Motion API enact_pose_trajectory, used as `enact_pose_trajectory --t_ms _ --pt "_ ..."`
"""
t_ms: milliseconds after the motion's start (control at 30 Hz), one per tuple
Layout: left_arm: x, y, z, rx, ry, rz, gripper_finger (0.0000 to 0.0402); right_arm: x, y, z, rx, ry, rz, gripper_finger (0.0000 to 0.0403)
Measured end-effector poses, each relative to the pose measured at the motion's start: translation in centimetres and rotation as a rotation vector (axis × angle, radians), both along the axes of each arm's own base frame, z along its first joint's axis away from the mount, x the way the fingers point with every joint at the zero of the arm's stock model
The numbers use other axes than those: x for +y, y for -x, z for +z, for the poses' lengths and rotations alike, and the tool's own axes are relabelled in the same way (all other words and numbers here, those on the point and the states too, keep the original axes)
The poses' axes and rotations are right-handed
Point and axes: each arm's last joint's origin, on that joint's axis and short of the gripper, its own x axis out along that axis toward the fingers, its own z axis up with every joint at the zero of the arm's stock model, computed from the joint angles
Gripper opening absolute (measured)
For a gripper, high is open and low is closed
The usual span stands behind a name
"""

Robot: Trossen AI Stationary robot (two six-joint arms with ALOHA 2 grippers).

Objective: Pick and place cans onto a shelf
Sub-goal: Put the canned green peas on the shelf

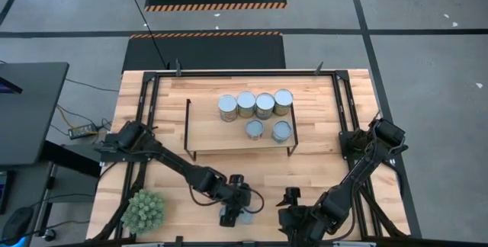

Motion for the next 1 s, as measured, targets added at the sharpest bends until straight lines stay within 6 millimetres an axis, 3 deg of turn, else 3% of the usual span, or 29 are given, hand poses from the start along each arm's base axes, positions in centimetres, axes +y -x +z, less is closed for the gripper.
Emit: enact_pose_trajectory --t_ms 400,600,1000 --pt "-0.2 0.4 -0.2 0.019 -0.040 0.010 0.0013 0.0 0.0 0.0 0.003 0.010 0.010 0.0365" --pt "0.6 0.1 -0.1 0.032 -0.032 0.057 0.0006 -0.1 0.1 0.0 0.006 0.012 0.010 0.0365" --pt "5.0 0.1 2.3 0.095 -0.041 0.135 0.0002 -0.7 0.6 0.3 0.044 0.030 -0.030 0.0365"
